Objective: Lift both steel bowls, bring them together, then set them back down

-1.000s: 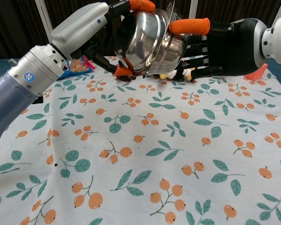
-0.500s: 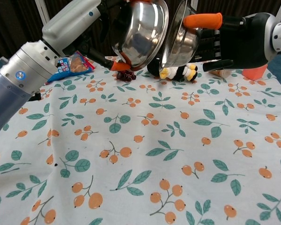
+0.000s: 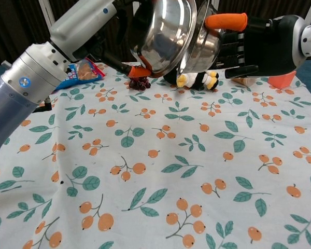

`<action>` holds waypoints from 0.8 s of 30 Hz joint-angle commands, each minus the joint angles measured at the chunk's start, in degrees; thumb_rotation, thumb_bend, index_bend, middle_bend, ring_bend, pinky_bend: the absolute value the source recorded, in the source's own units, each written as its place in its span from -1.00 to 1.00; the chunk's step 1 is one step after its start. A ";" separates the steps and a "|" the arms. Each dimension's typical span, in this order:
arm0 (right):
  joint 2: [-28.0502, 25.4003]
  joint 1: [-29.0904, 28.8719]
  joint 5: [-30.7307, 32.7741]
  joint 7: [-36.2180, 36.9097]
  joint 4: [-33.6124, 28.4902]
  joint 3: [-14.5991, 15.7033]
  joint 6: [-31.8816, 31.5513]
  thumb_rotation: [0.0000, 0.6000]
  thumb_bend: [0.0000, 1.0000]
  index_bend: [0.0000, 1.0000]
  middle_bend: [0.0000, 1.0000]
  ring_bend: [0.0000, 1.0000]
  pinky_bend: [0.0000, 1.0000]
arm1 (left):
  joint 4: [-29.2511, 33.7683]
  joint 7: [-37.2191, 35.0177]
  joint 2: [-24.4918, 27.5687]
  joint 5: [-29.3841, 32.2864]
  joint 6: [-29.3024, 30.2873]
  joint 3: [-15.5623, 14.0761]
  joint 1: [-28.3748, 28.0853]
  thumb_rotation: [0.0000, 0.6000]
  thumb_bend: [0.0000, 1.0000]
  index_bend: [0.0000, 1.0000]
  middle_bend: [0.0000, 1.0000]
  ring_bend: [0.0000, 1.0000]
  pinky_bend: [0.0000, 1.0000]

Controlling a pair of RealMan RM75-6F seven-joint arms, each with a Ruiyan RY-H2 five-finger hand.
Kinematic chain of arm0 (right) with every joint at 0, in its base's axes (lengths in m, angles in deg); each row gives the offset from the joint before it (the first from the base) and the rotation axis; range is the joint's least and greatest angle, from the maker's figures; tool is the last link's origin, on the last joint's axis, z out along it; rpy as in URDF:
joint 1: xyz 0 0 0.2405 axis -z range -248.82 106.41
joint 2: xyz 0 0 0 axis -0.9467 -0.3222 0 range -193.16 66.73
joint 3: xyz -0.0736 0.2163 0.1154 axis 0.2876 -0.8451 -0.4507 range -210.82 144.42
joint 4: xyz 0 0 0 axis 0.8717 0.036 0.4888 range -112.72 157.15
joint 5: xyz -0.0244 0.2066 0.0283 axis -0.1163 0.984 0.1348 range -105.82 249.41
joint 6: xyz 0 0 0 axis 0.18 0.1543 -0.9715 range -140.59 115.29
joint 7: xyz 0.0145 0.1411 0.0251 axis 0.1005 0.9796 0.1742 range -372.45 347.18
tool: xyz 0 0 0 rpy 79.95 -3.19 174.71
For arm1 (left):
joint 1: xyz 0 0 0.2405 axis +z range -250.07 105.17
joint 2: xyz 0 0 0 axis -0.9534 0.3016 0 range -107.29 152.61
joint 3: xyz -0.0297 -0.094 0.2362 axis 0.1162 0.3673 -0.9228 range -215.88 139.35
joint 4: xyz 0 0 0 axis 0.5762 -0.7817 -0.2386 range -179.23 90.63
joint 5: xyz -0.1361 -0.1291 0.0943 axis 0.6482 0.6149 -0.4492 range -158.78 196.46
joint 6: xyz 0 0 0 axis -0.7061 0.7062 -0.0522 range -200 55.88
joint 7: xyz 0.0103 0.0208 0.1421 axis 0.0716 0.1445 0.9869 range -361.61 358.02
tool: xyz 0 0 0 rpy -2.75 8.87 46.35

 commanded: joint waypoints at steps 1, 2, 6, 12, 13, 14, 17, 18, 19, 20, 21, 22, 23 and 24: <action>0.25 0.34 -0.39 -0.19 -1.83 -0.65 0.49 1.00 -0.29 0.64 0.48 0.56 0.97 | -0.62 0.09 -0.94 0.20 -1.07 0.05 -0.78 1.00 -0.14 0.11 0.46 0.11 0.32; 0.23 0.46 -0.47 -0.27 -2.47 -0.79 0.66 1.00 -0.29 0.64 0.48 0.56 0.97 | -0.87 0.05 -1.22 0.26 -1.33 0.14 -1.04 1.00 -0.14 0.11 0.46 0.11 0.32; 0.11 1.34 -0.57 0.01 -5.39 -1.73 2.49 1.00 -0.29 0.64 0.48 0.56 0.97 | -1.85 -0.78 -2.31 0.06 -1.16 0.28 -2.07 1.00 -0.14 0.08 0.46 0.11 0.32; 0.24 3.04 -1.89 -0.87 -7.74 -3.25 3.71 1.00 -0.29 0.64 0.48 0.56 0.97 | -2.81 -2.06 -3.31 -0.07 1.51 0.65 -2.24 1.00 -0.13 0.09 0.47 0.11 0.32; 0.20 3.26 -1.93 -0.97 -7.78 -3.45 3.79 1.00 -0.29 0.64 0.48 0.56 0.97 | -2.93 -2.07 -3.31 -0.16 2.03 0.64 -2.18 1.00 -0.13 0.10 0.47 0.11 0.32; 0.13 3.59 -1.93 -1.05 -7.79 -3.74 3.89 1.00 -0.29 0.64 0.48 0.56 0.97 | -2.92 -2.24 -3.24 -0.31 2.88 0.63 -2.08 1.00 -0.13 0.10 0.47 0.11 0.32; -0.09 4.39 -1.99 -1.35 -7.41 -4.47 3.92 1.00 -0.29 0.64 0.48 0.56 0.97 | -2.42 -2.62 -2.81 -0.55 4.36 0.51 -1.75 1.00 -0.13 0.10 0.47 0.11 0.32; -0.15 4.60 -1.97 -1.40 -7.17 -4.66 3.94 1.00 -0.29 0.64 0.48 0.56 0.97 | -2.24 -2.55 -2.62 -0.66 4.67 0.42 -1.66 1.00 -0.13 0.10 0.47 0.11 0.32; -0.26 4.92 -1.97 -1.54 -6.66 -4.89 3.93 1.00 -0.29 0.64 0.48 0.56 0.97 | -1.93 -2.32 -2.29 -0.82 5.04 0.24 -1.50 1.00 -0.13 0.10 0.47 0.11 0.32; -0.37 5.11 -1.99 -1.68 -6.23 -5.03 3.95 1.00 -0.29 0.64 0.48 0.56 0.97 | -1.68 -2.17 -2.03 -0.90 5.19 0.13 -1.39 1.00 -0.13 0.10 0.47 0.11 0.32; -0.56 5.44 -1.97 -1.79 -5.50 -5.30 4.01 1.00 -0.29 0.64 0.48 0.56 0.97 | -1.15 -2.06 -1.58 -0.97 5.34 -0.04 -1.18 1.00 -0.13 0.10 0.47 0.11 0.32; -0.67 5.69 -1.88 -1.77 -4.95 -5.54 4.01 1.00 -0.29 0.64 0.48 0.56 0.97 | -0.69 -2.08 -1.24 -0.96 5.39 -0.12 -1.04 1.00 -0.13 0.10 0.47 0.11 0.32; -0.86 6.09 -1.74 -1.70 -4.00 -5.95 4.05 1.00 -0.29 0.64 0.48 0.56 0.97 | 0.08 -2.16 -0.65 -0.93 5.43 -0.20 -0.82 1.00 -0.13 0.10 0.47 0.11 0.32; -0.94 6.30 -1.69 -1.68 -3.46 -6.23 4.12 1.00 -0.29 0.64 0.48 0.56 0.97 | 0.61 -2.17 -0.24 -0.90 5.45 -0.24 -0.69 1.00 -0.13 0.10 0.47 0.11 0.32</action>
